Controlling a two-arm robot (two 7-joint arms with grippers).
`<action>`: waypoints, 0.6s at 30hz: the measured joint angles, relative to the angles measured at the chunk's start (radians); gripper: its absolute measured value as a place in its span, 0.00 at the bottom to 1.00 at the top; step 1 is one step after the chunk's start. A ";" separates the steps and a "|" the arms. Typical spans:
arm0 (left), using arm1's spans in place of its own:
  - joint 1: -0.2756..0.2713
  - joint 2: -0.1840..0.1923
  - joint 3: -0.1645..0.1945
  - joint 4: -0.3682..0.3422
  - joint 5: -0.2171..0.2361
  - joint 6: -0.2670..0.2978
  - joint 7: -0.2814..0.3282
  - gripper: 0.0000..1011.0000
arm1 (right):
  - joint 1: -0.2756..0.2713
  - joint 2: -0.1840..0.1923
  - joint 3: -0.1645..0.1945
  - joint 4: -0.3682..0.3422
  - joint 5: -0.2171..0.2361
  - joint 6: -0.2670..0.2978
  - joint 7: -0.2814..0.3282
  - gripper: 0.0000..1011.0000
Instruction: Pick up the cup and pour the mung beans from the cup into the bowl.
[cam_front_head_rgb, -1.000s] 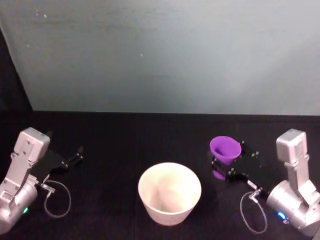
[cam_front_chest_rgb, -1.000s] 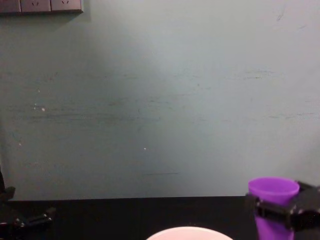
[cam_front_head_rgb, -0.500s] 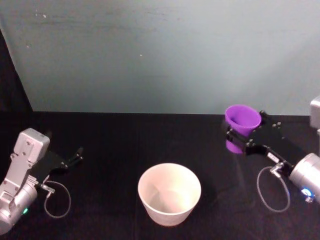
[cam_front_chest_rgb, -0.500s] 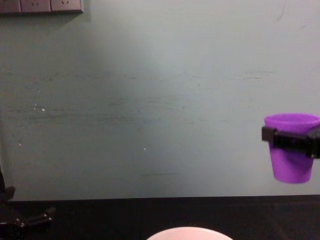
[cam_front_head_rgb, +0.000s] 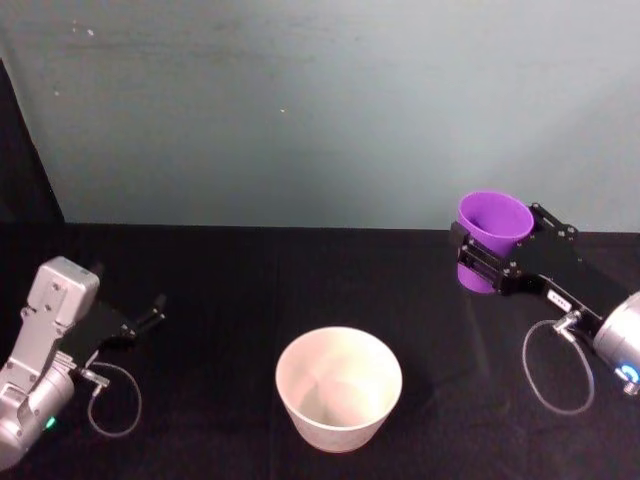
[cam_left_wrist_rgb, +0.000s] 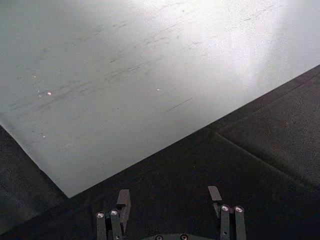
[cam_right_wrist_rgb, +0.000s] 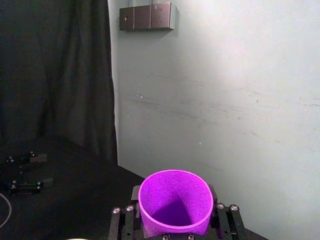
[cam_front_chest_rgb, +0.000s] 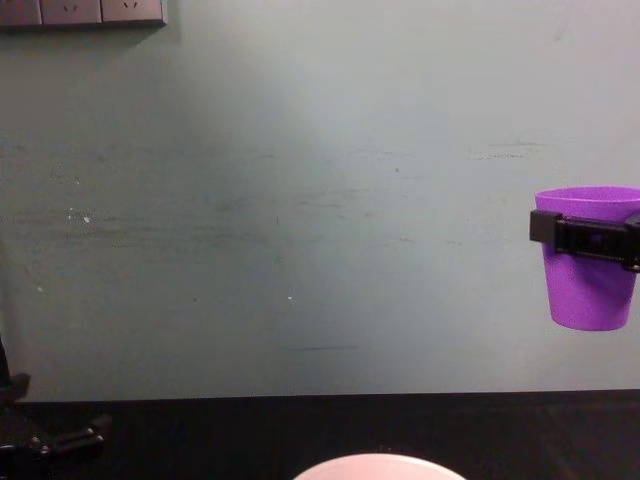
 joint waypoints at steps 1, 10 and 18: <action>0.000 0.000 0.000 0.000 0.000 0.000 0.000 0.99 | 0.000 0.000 0.000 0.001 0.000 0.000 0.000 0.74; 0.000 0.000 0.000 0.000 0.000 0.000 0.000 0.99 | 0.001 -0.001 0.000 0.004 -0.002 -0.001 0.001 0.74; 0.000 0.000 0.000 0.000 0.000 0.000 0.000 0.99 | 0.001 -0.001 -0.001 0.005 -0.003 -0.002 0.001 0.74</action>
